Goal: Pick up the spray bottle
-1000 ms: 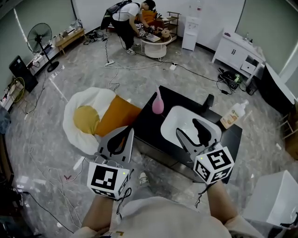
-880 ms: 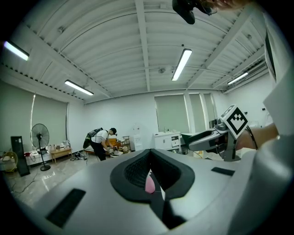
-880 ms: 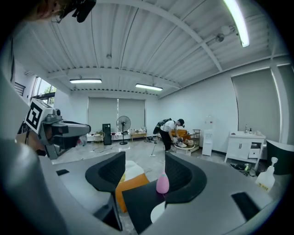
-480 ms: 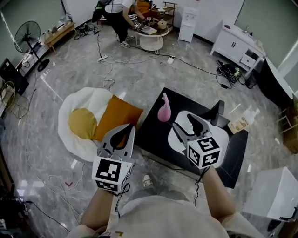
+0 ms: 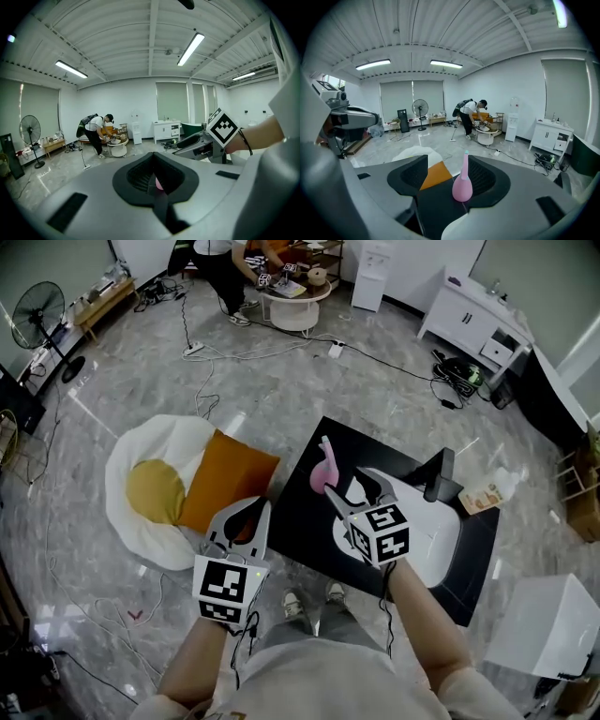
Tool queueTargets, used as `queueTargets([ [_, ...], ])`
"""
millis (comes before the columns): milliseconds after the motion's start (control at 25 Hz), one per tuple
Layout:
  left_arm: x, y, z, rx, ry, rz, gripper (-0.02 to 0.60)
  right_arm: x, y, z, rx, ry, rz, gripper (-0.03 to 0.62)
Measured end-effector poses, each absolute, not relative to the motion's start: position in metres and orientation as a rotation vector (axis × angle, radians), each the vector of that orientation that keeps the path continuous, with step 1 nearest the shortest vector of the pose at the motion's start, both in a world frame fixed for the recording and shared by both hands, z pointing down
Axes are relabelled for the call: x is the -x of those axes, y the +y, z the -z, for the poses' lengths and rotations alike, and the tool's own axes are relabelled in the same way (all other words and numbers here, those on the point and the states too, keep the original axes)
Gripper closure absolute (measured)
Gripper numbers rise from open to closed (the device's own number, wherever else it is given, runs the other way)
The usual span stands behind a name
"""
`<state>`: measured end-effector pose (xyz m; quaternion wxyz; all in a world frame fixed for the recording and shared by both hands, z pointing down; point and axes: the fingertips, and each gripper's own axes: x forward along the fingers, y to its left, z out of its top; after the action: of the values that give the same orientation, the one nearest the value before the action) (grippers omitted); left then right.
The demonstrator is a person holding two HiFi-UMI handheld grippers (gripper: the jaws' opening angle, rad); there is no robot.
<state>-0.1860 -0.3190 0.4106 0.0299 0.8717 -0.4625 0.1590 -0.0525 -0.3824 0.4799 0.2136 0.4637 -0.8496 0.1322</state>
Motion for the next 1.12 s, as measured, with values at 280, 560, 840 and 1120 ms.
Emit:
queueTargets([
  [280,0.182,-0.35,-0.44,-2.582,-1.452,-0.513,0.563,0.059,-0.423,-0.529,-1.203,-2.308,-0.415,0.31],
  [560,0.176,-0.371,-0.479,-2.499,-1.455,-0.595,0.563,0.053,-0.454,-0.576,-1.207,-2.253,-0.43,0.316],
  [840,0.18,-0.38,-0.511,-2.438,-1.451,-0.667,0.563,0.051,-0.474,-0.613,-1.189,-2.189,-0.407,0.352],
  [1120,0.183,-0.378,-0.518,-2.405,-1.47,-0.679,0.563,0.053,-0.482,-0.619,-1.154,-2.218,-0.409,0.416],
])
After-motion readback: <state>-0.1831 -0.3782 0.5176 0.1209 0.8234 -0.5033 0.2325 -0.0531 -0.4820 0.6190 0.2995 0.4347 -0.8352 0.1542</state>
